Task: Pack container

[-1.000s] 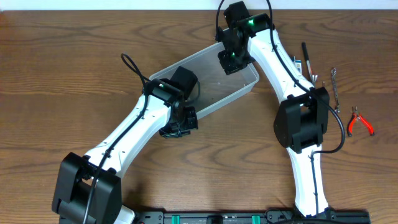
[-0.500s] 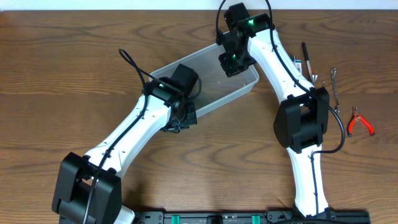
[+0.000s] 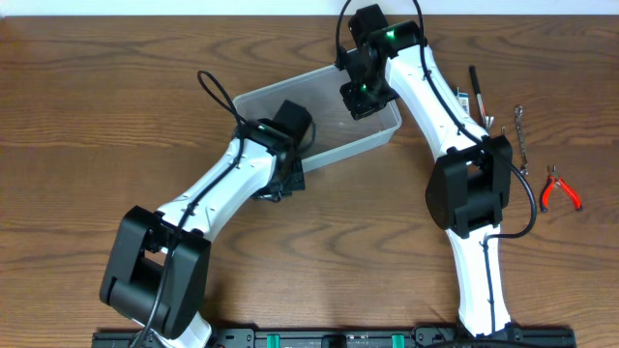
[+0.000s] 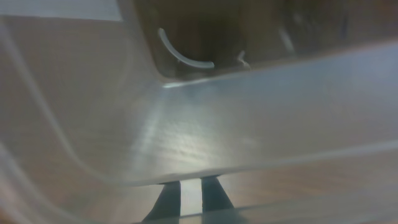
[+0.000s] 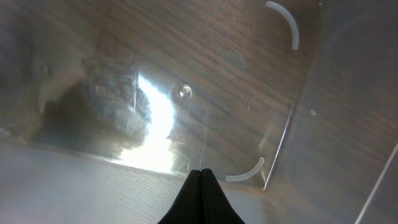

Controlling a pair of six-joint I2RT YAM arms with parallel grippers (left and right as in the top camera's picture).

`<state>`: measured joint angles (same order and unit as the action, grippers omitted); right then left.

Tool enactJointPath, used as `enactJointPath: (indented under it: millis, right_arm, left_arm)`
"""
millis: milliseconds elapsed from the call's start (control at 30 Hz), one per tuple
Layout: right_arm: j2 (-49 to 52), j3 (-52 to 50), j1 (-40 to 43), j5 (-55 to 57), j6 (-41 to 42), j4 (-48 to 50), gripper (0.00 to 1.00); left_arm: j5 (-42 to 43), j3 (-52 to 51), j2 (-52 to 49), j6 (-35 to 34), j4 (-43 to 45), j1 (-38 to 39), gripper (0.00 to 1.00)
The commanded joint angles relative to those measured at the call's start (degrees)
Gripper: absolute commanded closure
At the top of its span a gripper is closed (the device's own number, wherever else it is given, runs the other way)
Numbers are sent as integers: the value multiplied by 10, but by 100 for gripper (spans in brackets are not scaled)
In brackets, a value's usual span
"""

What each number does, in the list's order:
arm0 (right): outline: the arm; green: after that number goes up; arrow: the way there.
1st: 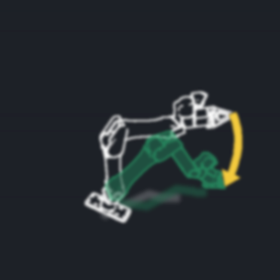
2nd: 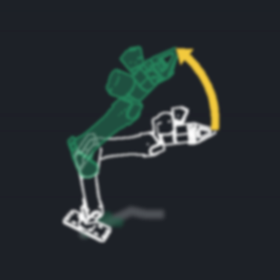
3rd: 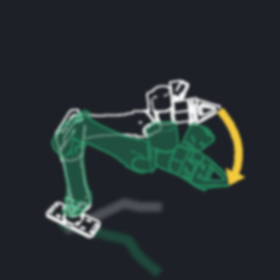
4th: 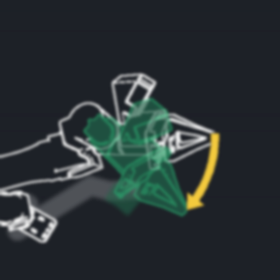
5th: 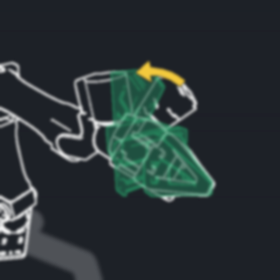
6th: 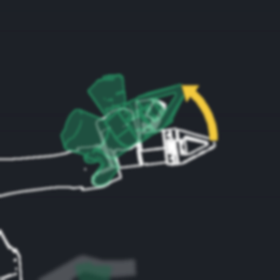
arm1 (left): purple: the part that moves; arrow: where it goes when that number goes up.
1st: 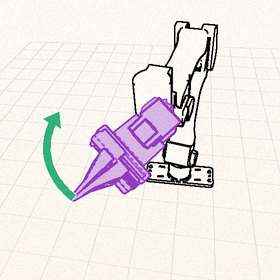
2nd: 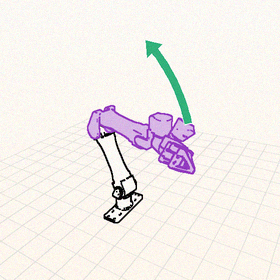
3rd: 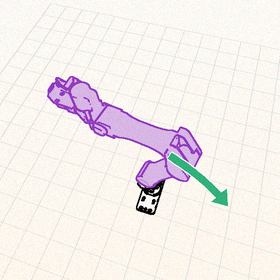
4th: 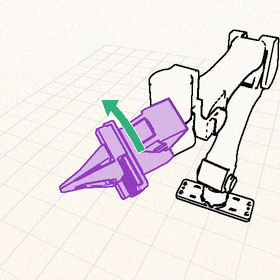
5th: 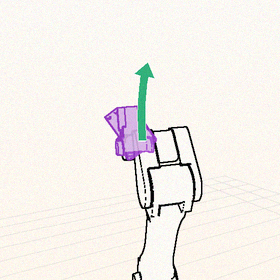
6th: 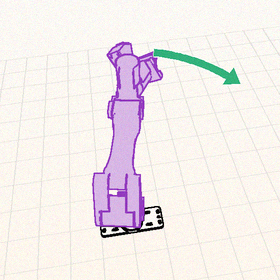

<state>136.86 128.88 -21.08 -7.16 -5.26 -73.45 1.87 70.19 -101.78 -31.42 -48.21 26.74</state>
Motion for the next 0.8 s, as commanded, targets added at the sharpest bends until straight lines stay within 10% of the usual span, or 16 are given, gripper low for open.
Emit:
enactJointPath:
  millis: [0,333,600,667,767]
  right_arm:
    - [-12,2,-3,-6,-11,0,99]
    - [-12,2,-3,-6,-11,-5,97]
    - [-12,46,-4,-6,-23,-6,49]
    - [-12,75,-4,-6,-23,-7,49]
    - [-12,113,-4,-6,-20,-14,80]
  left_arm:
    - [-32,3,3,14,12,-29,94]
    - [-30,10,3,40,56,-120,94]
    - [-9,13,38,49,54,-127,94]
    - [-9,14,61,48,54,-127,94]
    - [-11,15,102,49,55,-127,94]
